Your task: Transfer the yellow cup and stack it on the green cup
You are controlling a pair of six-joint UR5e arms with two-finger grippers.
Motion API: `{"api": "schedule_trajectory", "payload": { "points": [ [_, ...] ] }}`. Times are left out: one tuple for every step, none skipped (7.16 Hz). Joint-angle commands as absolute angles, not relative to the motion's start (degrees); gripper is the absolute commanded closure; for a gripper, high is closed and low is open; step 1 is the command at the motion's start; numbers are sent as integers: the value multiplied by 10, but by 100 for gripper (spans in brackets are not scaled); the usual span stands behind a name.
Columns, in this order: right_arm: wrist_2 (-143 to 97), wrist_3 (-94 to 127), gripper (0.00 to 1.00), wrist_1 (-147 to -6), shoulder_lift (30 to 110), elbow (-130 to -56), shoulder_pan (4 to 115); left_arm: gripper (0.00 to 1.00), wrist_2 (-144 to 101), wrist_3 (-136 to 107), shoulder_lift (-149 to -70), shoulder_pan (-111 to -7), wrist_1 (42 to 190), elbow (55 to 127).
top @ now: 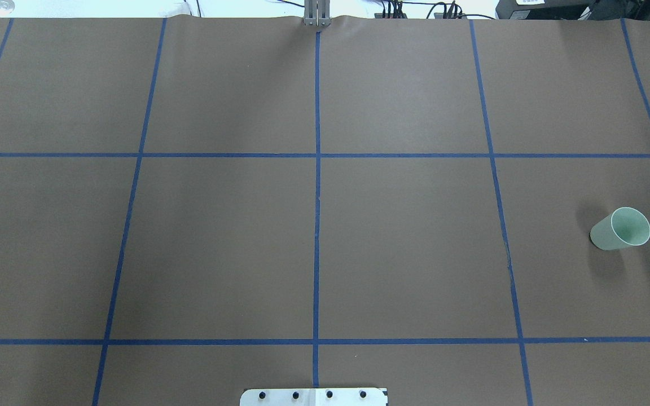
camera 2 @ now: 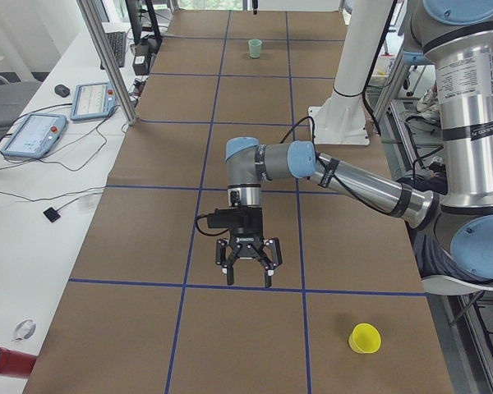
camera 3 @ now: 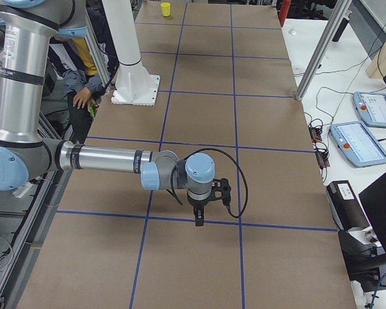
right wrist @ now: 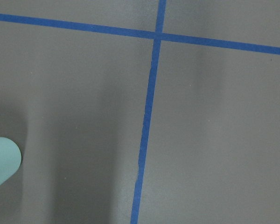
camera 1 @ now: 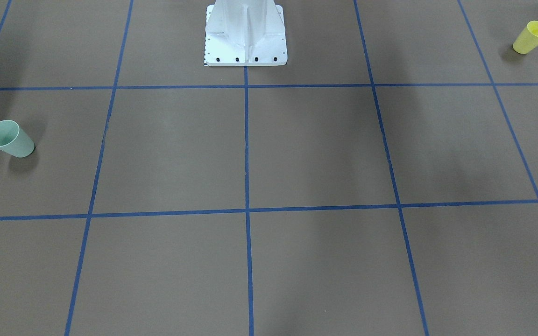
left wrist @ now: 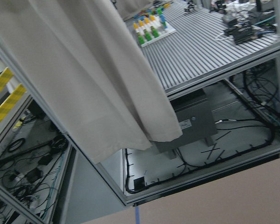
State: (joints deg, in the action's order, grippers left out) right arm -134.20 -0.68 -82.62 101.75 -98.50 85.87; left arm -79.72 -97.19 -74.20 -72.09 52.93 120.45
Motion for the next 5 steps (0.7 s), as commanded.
{"api": "schedule_trajectory", "payload": {
  "points": [
    [-1342,-6,0,-826,1018,-985,859,0,-815,-1150,-723,-697,457,1152],
    [-1342,-4,0,-826,1017,-985,859,0,-843,-1198,-723,-684,454,1124],
    [-1343,-4,0,-826,1015,-985,858,0,-875,-1251,-724,-664,454,1103],
    [-1343,-4,0,-826,1013,-986,857,0,-915,-1297,-724,-640,454,1076],
    [-1343,-4,0,-826,1011,-988,856,0,-946,-1320,-724,-629,454,1059]
  ]
}}
